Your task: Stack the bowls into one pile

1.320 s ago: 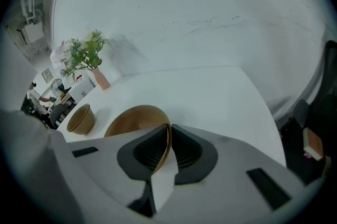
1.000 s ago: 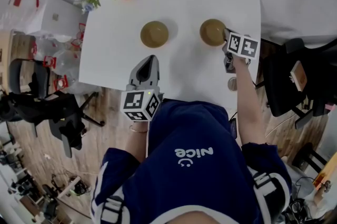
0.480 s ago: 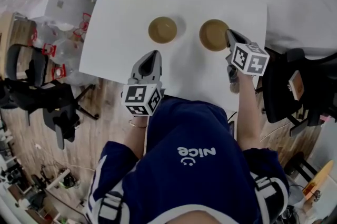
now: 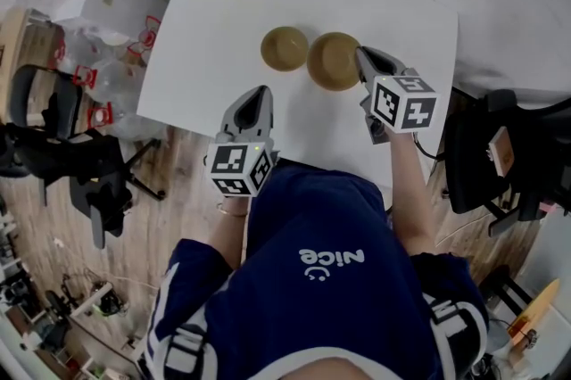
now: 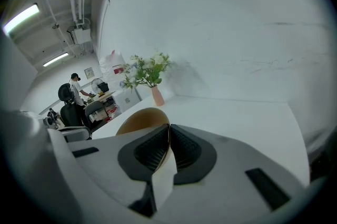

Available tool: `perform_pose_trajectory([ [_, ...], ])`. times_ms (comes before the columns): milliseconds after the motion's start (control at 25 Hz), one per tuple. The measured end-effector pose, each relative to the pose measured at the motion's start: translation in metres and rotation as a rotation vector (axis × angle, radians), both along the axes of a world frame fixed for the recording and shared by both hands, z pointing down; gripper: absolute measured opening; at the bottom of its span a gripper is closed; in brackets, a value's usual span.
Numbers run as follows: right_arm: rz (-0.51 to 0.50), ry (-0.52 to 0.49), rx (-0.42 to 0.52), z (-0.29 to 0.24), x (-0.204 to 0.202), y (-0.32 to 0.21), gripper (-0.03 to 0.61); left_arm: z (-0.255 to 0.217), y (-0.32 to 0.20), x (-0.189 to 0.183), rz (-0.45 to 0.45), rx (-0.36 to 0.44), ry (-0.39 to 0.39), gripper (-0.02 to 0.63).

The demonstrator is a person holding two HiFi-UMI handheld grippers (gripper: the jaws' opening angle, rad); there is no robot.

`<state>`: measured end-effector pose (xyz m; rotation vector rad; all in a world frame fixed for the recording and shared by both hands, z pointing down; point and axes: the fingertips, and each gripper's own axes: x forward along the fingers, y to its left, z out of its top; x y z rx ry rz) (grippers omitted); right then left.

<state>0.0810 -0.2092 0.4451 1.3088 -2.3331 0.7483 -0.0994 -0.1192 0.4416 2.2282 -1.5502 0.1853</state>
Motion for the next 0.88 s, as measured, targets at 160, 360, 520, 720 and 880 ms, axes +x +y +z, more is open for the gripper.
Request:
perform_pose_trajectory([
  [160, -0.035, 0.007, -0.010, 0.007, -0.028, -0.001, 0.034, 0.002, 0.003, -0.011, -0.011, -0.005, 0.006, 0.017],
  [360, -0.067, 0.006, -0.023, 0.014, -0.059, -0.006, 0.034, 0.006, 0.006, -0.022, -0.019, -0.013, 0.008, 0.017],
  [520, -0.084, 0.010, -0.037, 0.021, -0.080, -0.013, 0.034, 0.007, 0.007, -0.033, -0.028, -0.018, 0.012, 0.017],
  [720, -0.078, 0.012, -0.064, 0.033, -0.096, -0.024, 0.034, 0.009, 0.011, -0.043, -0.024, -0.020, 0.008, 0.017],
  [880, -0.077, 0.030, -0.083, 0.042, -0.106, -0.034, 0.034, 0.011, 0.012, -0.057, -0.041, -0.028, 0.007, 0.017],
])
